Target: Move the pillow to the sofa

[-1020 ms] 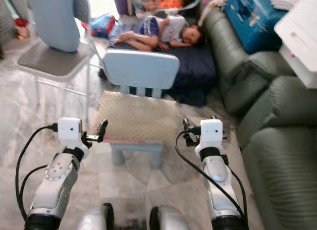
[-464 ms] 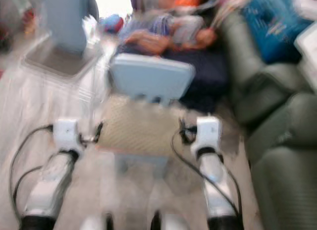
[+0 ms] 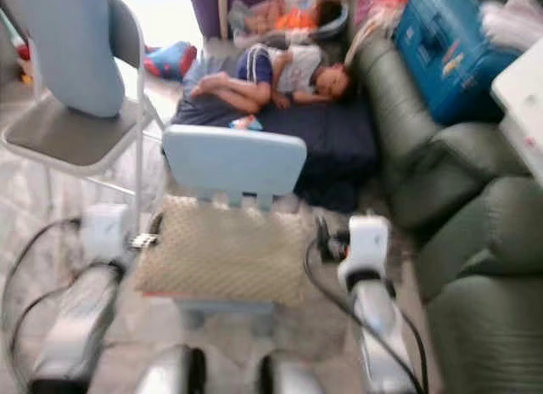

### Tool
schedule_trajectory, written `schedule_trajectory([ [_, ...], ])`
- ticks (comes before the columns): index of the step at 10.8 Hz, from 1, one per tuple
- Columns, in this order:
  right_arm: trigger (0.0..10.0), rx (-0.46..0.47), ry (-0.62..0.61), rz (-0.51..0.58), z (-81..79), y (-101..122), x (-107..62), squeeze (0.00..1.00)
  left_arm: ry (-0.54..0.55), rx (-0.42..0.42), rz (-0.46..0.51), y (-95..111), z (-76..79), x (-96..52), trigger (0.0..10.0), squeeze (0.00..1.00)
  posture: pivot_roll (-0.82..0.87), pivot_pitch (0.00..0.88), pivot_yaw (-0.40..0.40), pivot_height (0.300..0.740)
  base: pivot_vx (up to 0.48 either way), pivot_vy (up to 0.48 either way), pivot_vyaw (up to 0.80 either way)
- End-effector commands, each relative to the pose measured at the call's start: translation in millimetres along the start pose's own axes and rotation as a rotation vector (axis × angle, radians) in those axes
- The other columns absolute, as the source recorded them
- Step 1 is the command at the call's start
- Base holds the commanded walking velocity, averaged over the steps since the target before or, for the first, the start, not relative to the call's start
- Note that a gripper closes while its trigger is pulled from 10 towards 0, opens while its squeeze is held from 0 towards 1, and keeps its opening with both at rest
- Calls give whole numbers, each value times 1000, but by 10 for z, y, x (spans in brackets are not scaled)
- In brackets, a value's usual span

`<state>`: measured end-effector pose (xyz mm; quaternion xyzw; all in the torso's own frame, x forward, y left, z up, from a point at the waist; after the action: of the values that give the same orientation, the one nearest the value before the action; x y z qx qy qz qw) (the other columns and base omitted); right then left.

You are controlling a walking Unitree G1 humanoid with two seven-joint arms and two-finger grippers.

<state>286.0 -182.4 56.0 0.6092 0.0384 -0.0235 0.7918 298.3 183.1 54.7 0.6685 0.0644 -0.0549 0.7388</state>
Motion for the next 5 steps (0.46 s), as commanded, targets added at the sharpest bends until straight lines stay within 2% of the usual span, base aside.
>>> schedule_trajectory([
  [1, 10000, 2, -24, -7, 88, -27, -49, 0, -1, 10, -5, -4, 27, -30, 10000, 0, -34, 135, -11, 740, 0, 0, 0],
  [2, 10000, 26, -80, -22, 146, -81, -103, 0, -28, 60, -6, 23, 39, -15, 10000, 0, -33, 129, 31, 740, 0, 0, 0],
  [3, 10000, 39, -99, -21, 126, -74, -106, 0, -41, 93, -4, 61, 67, 49, 10000, 0, -47, 126, 50, 740, 0, 0, 0],
  [5, 10000, 36, -93, -19, 90, -64, -122, 0, -58, 101, -1, 88, 125, 115, 10000, 0, -60, 124, 32, 740, 0, 0, 0],
])
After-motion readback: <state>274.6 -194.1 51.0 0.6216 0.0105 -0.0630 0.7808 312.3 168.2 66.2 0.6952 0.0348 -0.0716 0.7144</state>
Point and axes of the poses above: a point about 5 cm out from each wrist's last joint towards the gripper, its own x axis pointing out of the wrist towards the gripper, its own y axis along the axis of the wrist's last joint, z = x × y, the point moved 5 cm from there along x, pointing out of the wrist towards the gripper, and after that the axes turned 11 degrees about -x, right-handed, at the moved point
